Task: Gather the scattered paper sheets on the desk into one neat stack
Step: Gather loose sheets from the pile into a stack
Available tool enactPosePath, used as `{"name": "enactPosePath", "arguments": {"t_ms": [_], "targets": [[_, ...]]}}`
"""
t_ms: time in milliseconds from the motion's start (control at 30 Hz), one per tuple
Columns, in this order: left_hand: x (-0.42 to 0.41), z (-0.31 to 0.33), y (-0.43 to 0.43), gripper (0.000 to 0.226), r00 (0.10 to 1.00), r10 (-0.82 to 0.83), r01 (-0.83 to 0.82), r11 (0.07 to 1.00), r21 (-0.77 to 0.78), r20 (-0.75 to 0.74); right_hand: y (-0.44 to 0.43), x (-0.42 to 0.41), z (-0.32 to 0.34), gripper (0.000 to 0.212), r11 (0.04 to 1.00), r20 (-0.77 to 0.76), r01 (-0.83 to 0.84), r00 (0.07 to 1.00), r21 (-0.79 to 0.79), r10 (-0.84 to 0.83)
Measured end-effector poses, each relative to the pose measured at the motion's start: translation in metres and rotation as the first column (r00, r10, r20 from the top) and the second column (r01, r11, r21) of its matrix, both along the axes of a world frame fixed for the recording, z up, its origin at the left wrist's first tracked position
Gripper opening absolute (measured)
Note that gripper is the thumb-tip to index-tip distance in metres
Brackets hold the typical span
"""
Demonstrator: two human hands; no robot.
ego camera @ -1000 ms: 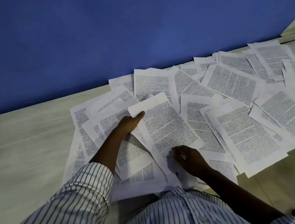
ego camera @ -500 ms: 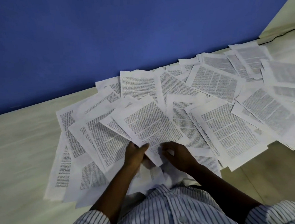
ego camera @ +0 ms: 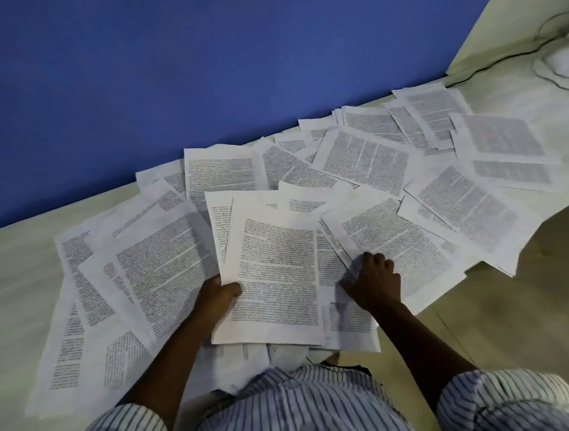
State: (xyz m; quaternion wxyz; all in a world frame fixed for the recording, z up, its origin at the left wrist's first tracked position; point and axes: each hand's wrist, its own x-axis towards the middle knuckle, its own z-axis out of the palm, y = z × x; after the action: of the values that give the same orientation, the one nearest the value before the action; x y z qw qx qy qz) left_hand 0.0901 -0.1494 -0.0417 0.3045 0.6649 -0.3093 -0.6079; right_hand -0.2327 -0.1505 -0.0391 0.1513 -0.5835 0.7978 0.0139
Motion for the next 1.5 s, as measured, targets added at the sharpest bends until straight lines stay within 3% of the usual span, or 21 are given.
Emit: {"name": "enactPosePath", "arguments": {"t_ms": [233,333,433,500,567,667,767,833,900,1033,1133,1267,1367,1500], "targets": [[-0.032,0.004,-0.005,0.034,0.999,-0.017,0.018,0.999,0.029,-0.044,-0.011,-0.021,0.009,0.035,0.995,-0.019,-0.095,0.995,0.008,0.095],[-0.042,0.01,-0.01,0.038,0.997,-0.007,0.01,0.999,0.036,-0.072,-0.017,-0.03,0.024,0.026,0.999,0.134,0.027,0.991,-0.019,-0.025],[-0.058,0.01,-0.012,0.042,0.994,0.027,-0.022,0.998,0.051,-0.102,-0.018,-0.007,0.04,0.033,0.993,0.309,0.116,0.946,-0.029,-0.101],[-0.069,0.008,-0.016,0.042,0.997,0.039,-0.035,0.998,0.047,-0.072,-0.013,0.023,0.041,0.035,0.998,0.391,0.056,0.92,-0.026,-0.041],[-0.087,0.018,-0.02,0.065,0.997,0.022,-0.017,0.998,0.063,-0.073,-0.004,0.051,0.04,0.037,0.997,0.471,-0.076,0.88,0.003,0.065],[-0.105,0.026,-0.023,0.037,0.996,-0.048,0.046,0.999,0.026,0.081,0.008,0.066,0.034,0.041,0.947,0.599,-0.312,0.773,0.076,0.207],[-0.105,0.015,-0.021,0.035,0.979,-0.088,0.094,0.995,-0.022,0.186,0.006,0.042,0.033,0.028,0.969,0.717,-0.246,0.675,-0.003,0.174],[-0.101,0.011,-0.019,0.038,0.969,-0.112,0.119,0.993,-0.019,0.218,-0.005,0.01,0.028,0.019,0.994,0.699,-0.057,0.708,-0.094,0.106],[-0.094,0.011,-0.018,0.039,0.974,-0.097,0.1,0.995,-0.004,0.204,-0.02,-0.026,0.021,0.019,0.978,0.589,0.14,0.808,-0.155,-0.022],[-0.077,0.012,-0.017,0.04,0.988,-0.089,0.08,0.994,0.073,0.123,-0.05,-0.076,0.007,0.037,0.937,0.465,0.35,0.828,0.006,-0.312],[-0.07,0.013,-0.018,0.038,0.994,-0.107,0.104,0.989,0.107,0.022,-0.063,-0.07,0.005,0.043,0.967,0.426,0.25,0.871,0.047,-0.246],[-0.088,0.021,-0.022,0.035,0.995,-0.094,0.098,0.991,0.096,-0.036,-0.057,-0.035,-0.001,0.03,1.0,0.451,0.029,0.892,0.003,-0.028],[-0.099,0.018,-0.026,0.038,0.999,-0.031,0.03,0.997,0.069,0.013,-0.049,-0.026,-0.009,0.02,0.995,0.534,-0.095,0.842,0.01,0.075],[-0.09,0.016,-0.021,0.033,0.99,0.049,-0.059,0.996,0.069,0.136,-0.045,-0.045,-0.012,0.021,0.998,0.62,-0.038,0.782,-0.055,0.064]]}}
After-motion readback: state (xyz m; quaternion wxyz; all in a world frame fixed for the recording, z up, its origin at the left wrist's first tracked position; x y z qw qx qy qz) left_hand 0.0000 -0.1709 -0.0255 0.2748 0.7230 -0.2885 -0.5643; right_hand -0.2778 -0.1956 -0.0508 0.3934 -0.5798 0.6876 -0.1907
